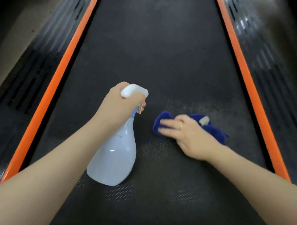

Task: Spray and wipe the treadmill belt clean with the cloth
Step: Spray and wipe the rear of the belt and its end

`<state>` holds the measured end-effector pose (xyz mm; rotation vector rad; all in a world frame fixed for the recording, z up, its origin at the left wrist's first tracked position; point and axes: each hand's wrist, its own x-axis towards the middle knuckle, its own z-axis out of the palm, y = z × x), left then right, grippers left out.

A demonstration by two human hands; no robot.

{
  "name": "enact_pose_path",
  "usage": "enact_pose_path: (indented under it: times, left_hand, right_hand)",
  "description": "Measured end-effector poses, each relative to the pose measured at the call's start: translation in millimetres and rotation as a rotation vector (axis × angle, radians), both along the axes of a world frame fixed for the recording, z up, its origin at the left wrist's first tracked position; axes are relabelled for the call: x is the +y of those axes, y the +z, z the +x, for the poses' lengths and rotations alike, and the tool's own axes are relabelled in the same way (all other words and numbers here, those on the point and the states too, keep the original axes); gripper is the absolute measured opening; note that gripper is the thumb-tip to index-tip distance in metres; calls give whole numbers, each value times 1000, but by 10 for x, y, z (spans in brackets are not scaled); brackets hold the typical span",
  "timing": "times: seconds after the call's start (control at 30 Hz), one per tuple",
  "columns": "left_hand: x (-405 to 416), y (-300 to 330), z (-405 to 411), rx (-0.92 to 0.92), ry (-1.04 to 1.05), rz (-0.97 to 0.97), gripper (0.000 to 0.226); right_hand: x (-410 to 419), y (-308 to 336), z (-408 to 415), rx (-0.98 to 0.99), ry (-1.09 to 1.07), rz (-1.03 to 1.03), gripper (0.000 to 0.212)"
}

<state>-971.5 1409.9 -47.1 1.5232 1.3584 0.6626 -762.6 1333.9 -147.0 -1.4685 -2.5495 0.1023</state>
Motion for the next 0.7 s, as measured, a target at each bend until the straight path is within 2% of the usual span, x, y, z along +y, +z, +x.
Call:
enact_pose_path:
  times: [0.1,0.13,0.2,0.3,0.4,0.43,0.53,0.57,0.63,0.7]
  left_hand:
    - [13,-19,20,53,-14,21,21]
    - [18,-26,22,59,-17,24,21]
    - [5,-27,31,71,-22,34,19]
    - [-40,-37,88,101,-66,44,17]
    - [-107,-31,148,140,-110,55,20]
    - [-115,-26,168,145,-122,66,21]
    - [-162,0,170,153,-136,103,20]
    - [-172,1,159,151,-133,118,19]
    - [-188,11,130,147,-116,131,19]
    - [-187,27,93,131,-90,127,18]
  right_hand:
    - [600,9,177,-26,-458,32,53]
    - [670,9,170,-45,-534,4,52]
    - [484,44,37,-16,-492,11,54]
    - [-270,8,-231,79,-117,21,54]
    - [-294,20,-103,44,34,-39,53]
    - [-89,26,-7,42,-10,-11,53]
    - [543,15,223,5,-412,35,50]
    - [612,16,221,-4,-483,6,50]
    - [465,26,108,48,-493,21,52]
    - [84,-10,-2,87,-332,78,51]
